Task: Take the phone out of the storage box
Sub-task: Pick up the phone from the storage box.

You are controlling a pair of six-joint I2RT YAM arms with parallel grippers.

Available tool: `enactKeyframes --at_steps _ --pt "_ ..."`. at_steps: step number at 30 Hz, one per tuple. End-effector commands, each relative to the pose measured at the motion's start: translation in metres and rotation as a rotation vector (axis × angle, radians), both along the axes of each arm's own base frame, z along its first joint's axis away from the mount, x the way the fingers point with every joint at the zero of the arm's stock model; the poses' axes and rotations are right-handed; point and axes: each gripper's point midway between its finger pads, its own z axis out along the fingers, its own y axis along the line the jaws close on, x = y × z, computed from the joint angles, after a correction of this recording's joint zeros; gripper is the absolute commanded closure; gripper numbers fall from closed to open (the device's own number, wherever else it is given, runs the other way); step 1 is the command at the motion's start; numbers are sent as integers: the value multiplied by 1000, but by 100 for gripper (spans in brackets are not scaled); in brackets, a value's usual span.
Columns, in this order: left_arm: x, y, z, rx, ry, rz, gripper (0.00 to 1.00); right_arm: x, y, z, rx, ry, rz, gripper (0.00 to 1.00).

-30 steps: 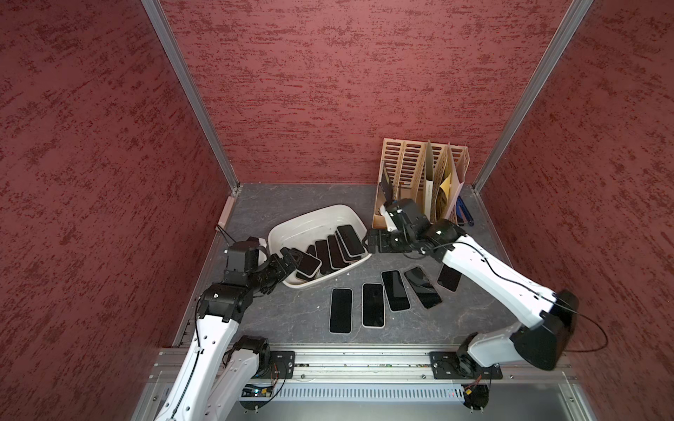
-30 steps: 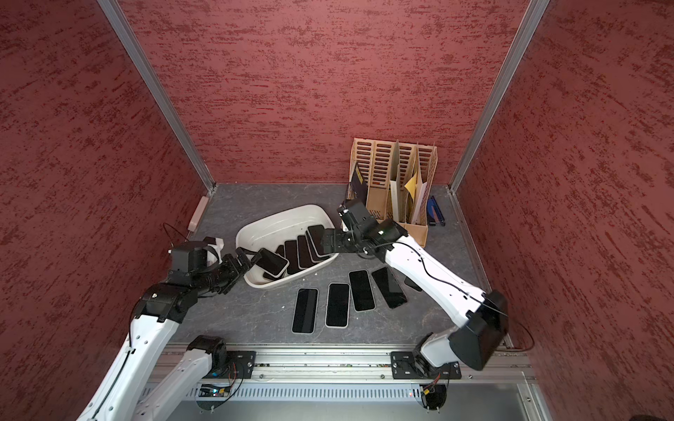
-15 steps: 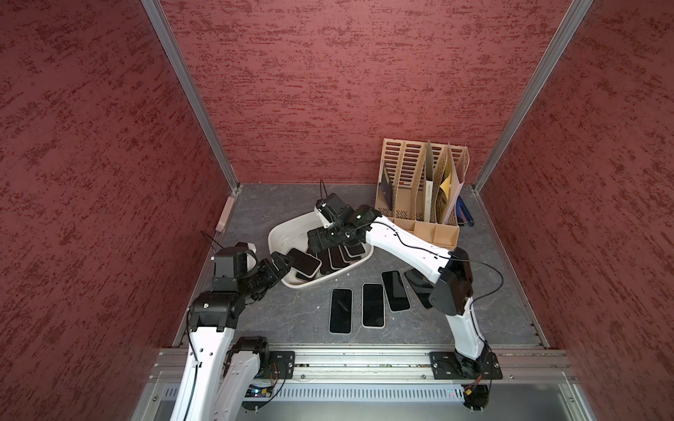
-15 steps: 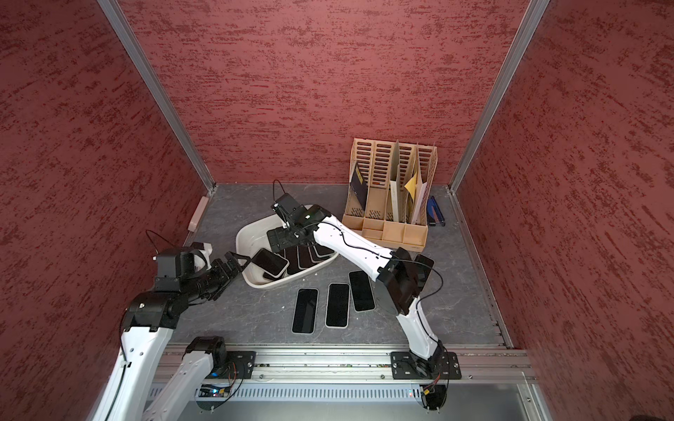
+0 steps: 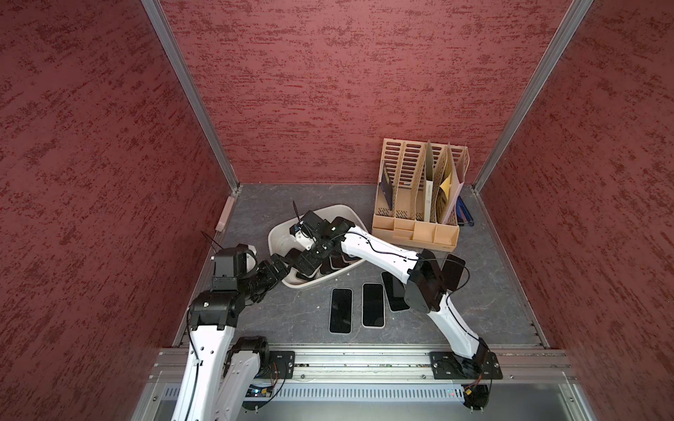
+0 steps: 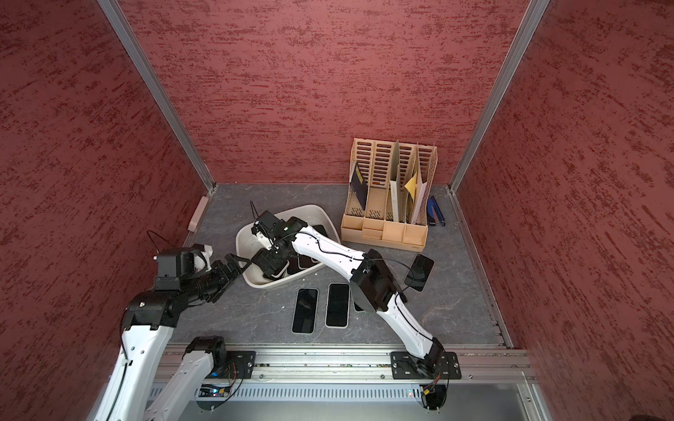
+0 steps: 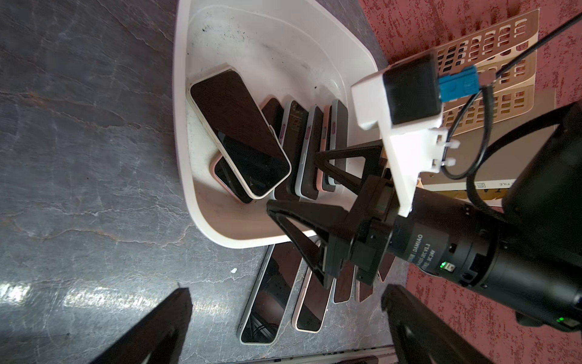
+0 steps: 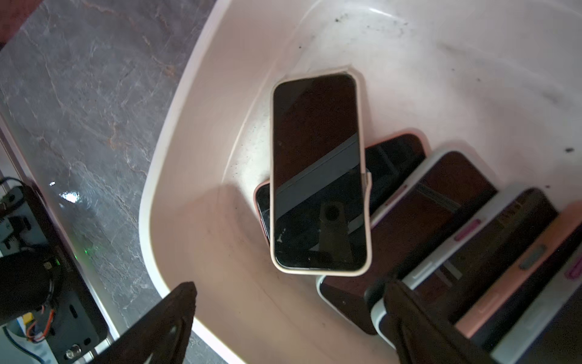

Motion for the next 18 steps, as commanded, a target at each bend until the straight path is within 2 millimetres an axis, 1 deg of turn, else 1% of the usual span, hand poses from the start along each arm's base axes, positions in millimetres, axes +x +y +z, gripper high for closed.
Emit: enactKeyframes --at_steps 1,8,11,18 --pt "-1 -2 3 -6 -1 -18 0 9 9 -12 -27 -94 93 2" --pt "0 -4 2 -8 8 -32 0 12 9 -37 -90 -108 114 2" --pt "-1 -4 2 -9 12 -36 0 17 6 -47 -128 -132 107 2" --pt "-3 -4 1 -5 19 -41 0 30 -2 -60 -194 -185 85 2"
